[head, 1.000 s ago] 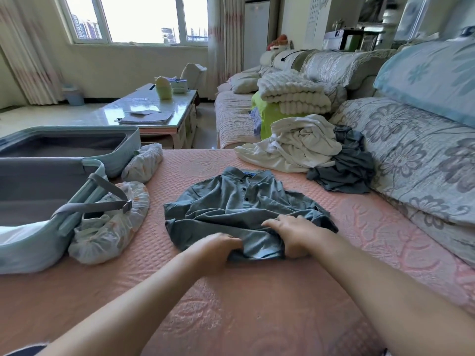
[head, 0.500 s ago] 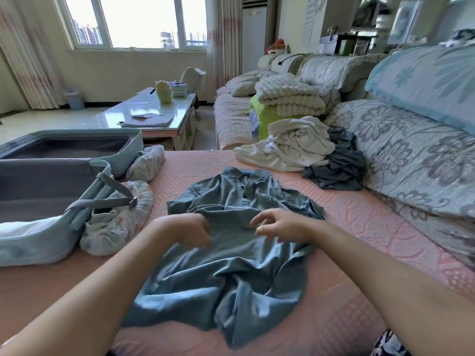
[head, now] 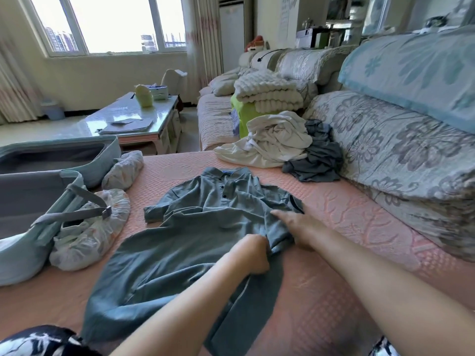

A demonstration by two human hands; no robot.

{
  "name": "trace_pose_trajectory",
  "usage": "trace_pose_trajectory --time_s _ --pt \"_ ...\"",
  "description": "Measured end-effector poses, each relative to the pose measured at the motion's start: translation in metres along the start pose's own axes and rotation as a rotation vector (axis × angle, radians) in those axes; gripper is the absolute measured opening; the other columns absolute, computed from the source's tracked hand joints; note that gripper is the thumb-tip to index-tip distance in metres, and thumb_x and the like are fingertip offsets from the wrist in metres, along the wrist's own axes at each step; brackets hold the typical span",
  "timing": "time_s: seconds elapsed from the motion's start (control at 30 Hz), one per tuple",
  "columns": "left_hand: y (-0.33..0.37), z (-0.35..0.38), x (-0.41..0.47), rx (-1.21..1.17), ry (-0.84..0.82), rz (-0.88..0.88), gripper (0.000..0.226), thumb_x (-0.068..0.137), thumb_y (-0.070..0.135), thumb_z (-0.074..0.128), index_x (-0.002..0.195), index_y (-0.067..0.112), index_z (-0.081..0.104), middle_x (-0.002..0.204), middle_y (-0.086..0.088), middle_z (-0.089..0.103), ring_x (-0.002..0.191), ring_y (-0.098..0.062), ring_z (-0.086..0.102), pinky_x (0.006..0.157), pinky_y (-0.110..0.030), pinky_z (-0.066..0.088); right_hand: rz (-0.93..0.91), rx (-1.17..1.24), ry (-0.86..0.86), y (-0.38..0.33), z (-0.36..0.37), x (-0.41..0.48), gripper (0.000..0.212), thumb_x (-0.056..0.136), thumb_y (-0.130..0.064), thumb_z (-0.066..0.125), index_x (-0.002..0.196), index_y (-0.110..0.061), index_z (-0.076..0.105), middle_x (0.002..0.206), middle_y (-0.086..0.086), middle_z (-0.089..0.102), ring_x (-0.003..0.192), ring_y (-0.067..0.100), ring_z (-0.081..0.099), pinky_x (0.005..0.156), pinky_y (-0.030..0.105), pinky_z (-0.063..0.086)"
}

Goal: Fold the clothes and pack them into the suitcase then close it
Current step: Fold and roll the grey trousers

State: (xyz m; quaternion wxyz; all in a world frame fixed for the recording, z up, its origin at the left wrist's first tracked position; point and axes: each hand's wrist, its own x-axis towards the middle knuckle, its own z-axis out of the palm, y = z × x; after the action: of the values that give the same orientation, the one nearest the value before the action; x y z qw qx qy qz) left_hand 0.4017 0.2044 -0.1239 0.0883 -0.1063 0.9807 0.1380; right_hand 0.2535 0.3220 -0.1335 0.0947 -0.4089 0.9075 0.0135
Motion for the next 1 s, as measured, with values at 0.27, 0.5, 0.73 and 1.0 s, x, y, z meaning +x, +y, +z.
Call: trace_pose_trajectory --time_s 0.27,0.5,0.73,1.0 --pt "0.019 -0.019 0.029 -0.388 -0.407 0.043 0.018 0.084 0.005 0.058 0.073 0.019 0.061 0.067 0.002 0.061 0.06 -0.011 0.058 0.058 -0.021 0.051 -0.016 -0.091 -0.039 0.039 -0.03 0.001 0.034 0.084 -0.011 0.059 0.105 -0.032 0.075 0.107 -0.004 0.07 0.098 0.022 0.065 0.071 0.028 0.047" --pt "0.022 -0.036 0.092 -0.351 -0.369 0.043 0.02 0.093 0.011 0.052 0.098 0.008 0.071 0.084 -0.001 0.073 0.07 -0.014 0.068 0.063 -0.022 0.052 0.106 0.31 0.061 0.072 -0.037 0.03 0.036 0.079 -0.003 0.051 0.086 -0.034 0.069 0.105 -0.004 0.069 0.096 0.015 0.065 0.084 0.031 0.057" --pt "-0.005 -0.062 0.18 -0.093 0.259 0.022 0.03 0.096 0.012 0.045 0.109 0.02 0.071 0.107 -0.004 0.069 0.088 -0.022 0.064 0.078 -0.035 0.056 0.213 0.19 0.207 0.076 -0.028 0.092 0.045 0.096 -0.028 0.045 0.14 -0.02 0.051 0.145 0.007 0.051 0.13 0.028 0.049 0.106 0.04 0.04" --pt "-0.053 -0.042 0.229 0.139 0.237 -0.015 0.055 0.098 0.028 0.05 0.15 0.03 0.032 0.152 -0.003 0.036 0.137 -0.028 0.036 0.103 -0.045 0.042 0.3 -0.032 0.185 0.106 -0.021 0.122 0.034 0.097 -0.014 0.041 0.125 -0.018 0.061 0.129 0.01 0.063 0.115 0.03 0.061 0.092 0.037 0.049"
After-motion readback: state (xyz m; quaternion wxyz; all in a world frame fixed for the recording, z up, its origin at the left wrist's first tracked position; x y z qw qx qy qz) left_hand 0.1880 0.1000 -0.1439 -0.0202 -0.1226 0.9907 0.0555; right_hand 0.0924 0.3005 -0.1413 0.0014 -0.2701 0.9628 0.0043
